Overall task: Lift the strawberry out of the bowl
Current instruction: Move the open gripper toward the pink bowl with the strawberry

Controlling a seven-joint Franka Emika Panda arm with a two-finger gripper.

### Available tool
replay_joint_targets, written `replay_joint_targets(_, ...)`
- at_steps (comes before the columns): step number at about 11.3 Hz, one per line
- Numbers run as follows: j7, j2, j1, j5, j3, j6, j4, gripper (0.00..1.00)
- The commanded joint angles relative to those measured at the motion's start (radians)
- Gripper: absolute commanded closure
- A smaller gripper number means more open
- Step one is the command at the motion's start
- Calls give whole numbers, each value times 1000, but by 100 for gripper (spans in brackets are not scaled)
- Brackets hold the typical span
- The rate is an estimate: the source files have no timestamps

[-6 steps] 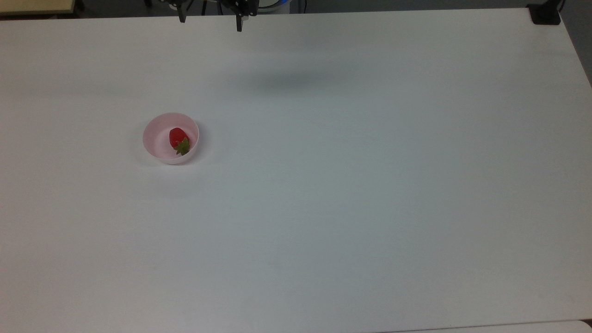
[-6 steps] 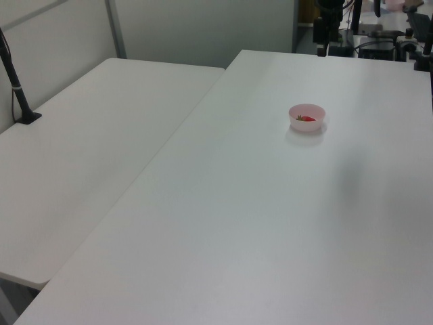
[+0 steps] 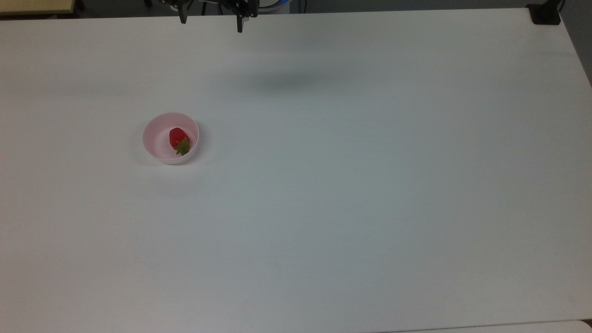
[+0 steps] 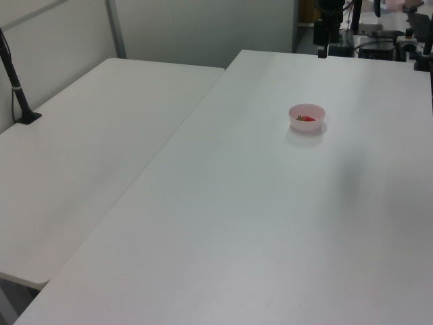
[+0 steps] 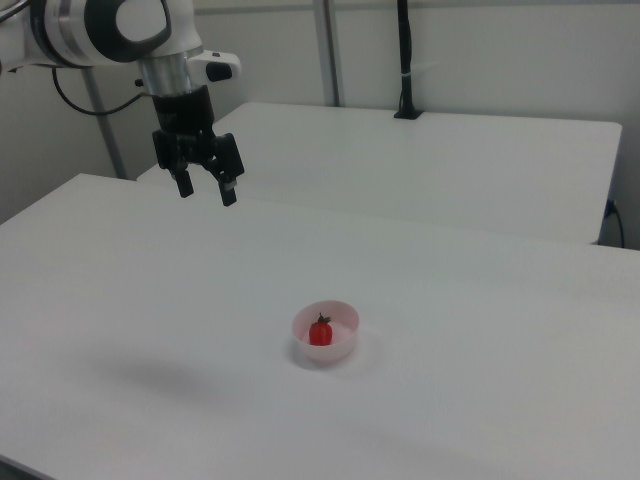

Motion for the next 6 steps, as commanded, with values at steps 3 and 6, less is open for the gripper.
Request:
replay_joint_targets(3, -6, -20, 10, -9, -11, 3, -25, 0)
replay_joint_targets(6, -151, 9, -51, -3, -11, 46, -27, 0)
